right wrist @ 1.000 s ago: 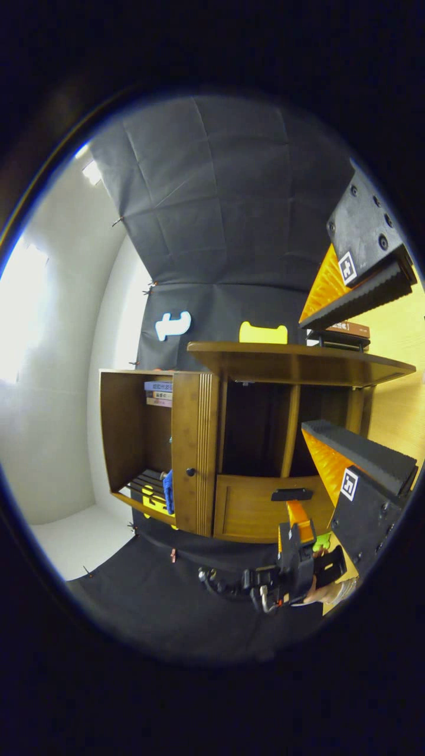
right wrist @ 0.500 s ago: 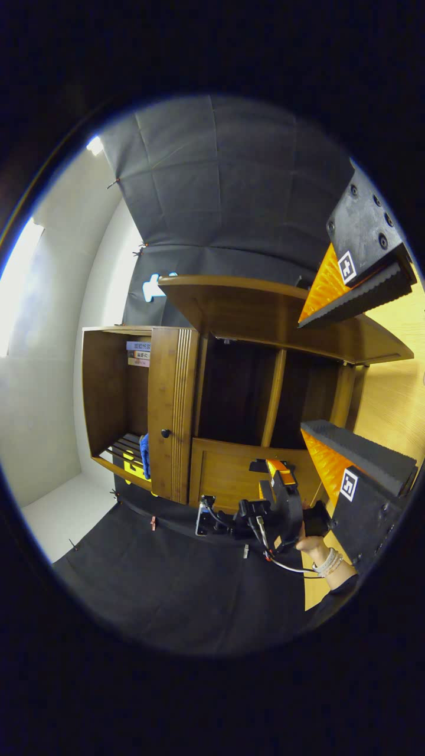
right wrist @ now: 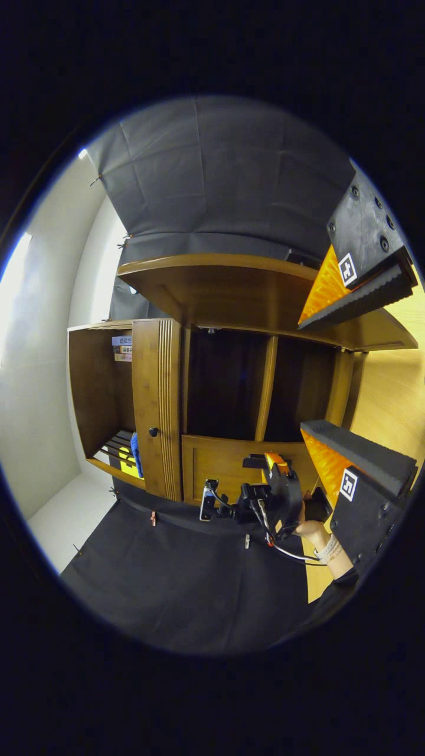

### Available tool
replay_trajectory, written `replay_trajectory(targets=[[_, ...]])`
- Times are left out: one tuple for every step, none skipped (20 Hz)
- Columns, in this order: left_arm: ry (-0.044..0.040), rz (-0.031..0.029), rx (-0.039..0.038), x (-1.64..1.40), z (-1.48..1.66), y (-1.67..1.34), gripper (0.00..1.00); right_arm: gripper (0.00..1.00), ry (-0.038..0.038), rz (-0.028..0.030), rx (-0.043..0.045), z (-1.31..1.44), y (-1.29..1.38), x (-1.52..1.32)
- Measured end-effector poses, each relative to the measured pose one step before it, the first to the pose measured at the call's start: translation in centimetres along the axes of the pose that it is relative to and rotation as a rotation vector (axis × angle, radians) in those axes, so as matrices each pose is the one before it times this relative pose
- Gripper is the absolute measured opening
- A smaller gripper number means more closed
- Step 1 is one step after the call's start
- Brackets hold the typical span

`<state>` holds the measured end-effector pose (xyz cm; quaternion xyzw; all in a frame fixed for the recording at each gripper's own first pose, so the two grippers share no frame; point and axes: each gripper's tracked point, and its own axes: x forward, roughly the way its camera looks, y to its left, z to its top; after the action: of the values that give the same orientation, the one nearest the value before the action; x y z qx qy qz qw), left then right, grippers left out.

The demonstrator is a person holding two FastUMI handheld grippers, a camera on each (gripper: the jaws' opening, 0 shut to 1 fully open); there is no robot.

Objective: Open the right door of the double-door shoe cabinet with the right hand, and open the left door with the left hand.

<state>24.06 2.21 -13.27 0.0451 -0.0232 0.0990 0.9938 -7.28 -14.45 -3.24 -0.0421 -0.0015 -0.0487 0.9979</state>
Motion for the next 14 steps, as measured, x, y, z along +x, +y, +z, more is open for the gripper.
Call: replay_trajectory(targets=[[-0.00052, 0.00004, -0.00387, 0.175, -0.069, -0.014, 0.36, 0.96, 0.00489, 0.00139, -0.00038, -0.162, 0.137, 0.254], [0.00289, -0.00456, -0.01786, -0.041, 0.034, -0.005, 0.37, 0.96, 0.00616, 0.00119, -0.00020, -0.231, 0.163, 0.157], [0.00536, -0.00964, -0.02296, -0.011, -0.081, 0.001, 0.36, 0.96, 0.00650, 0.00119, -0.00045, -0.108, 0.115, 0.008], [0.00769, -0.01044, -0.02207, 0.045, 0.052, -0.033, 0.37, 0.96, 0.00493, 0.00193, -0.00023, -0.129, 0.129, -0.107], [0.01127, -0.00949, -0.01762, -0.107, -0.091, -0.035, 0.35, 0.96, 0.00267, 0.00054, -0.00044, 0.054, 0.132, -0.040], [0.00707, -0.00494, -0.00691, -0.141, -0.096, 0.015, 0.34, 0.96, 0.00156, 0.00007, -0.00169, 0.050, 0.237, -0.148], [0.00301, -0.00231, 0.00226, -0.224, 0.075, -0.005, 0.33, 0.96, 0.00096, 0.00022, -0.00289, 0.026, 0.152, -0.171], [0.00297, -0.00182, 0.00573, -0.171, 0.026, 0.058, 0.34, 0.96, 0.00125, -0.00097, -0.00435, 0.099, 0.144, -0.135], [0.00329, -0.00313, 0.00185, -0.406, -0.007, -0.031, 0.32, 0.96, 0.00192, -0.00115, -0.00526, 0.050, 0.110, -0.110], [0.00204, -0.00631, -0.00167, -0.345, -0.043, 0.020, 0.31, 0.95, 0.00125, -0.00013, -0.00517, 0.025, 0.188, -0.197], [0.00229, -0.00810, -0.00636, -0.416, 0.022, 0.050, 0.31, 0.95, 0.00206, 0.00044, -0.00443, 0.074, 0.107, -0.153], [0.00520, -0.00882, -0.00461, -0.575, -0.003, 0.021, 0.31, 0.96, -0.00005, 0.00317, -0.00136, 0.004, 0.215, -0.201], [0.00314, -0.00738, -0.00159, -0.602, 0.134, 0.049, 0.31, 0.96, 0.00243, 0.00511, 0.00048, 0.034, 0.251, -0.108], [0.00433, -0.00597, 0.00116, -0.641, 0.050, 0.128, 0.31, 0.96, 0.00254, 0.00513, 0.00116, -0.041, 0.238, -0.107]])
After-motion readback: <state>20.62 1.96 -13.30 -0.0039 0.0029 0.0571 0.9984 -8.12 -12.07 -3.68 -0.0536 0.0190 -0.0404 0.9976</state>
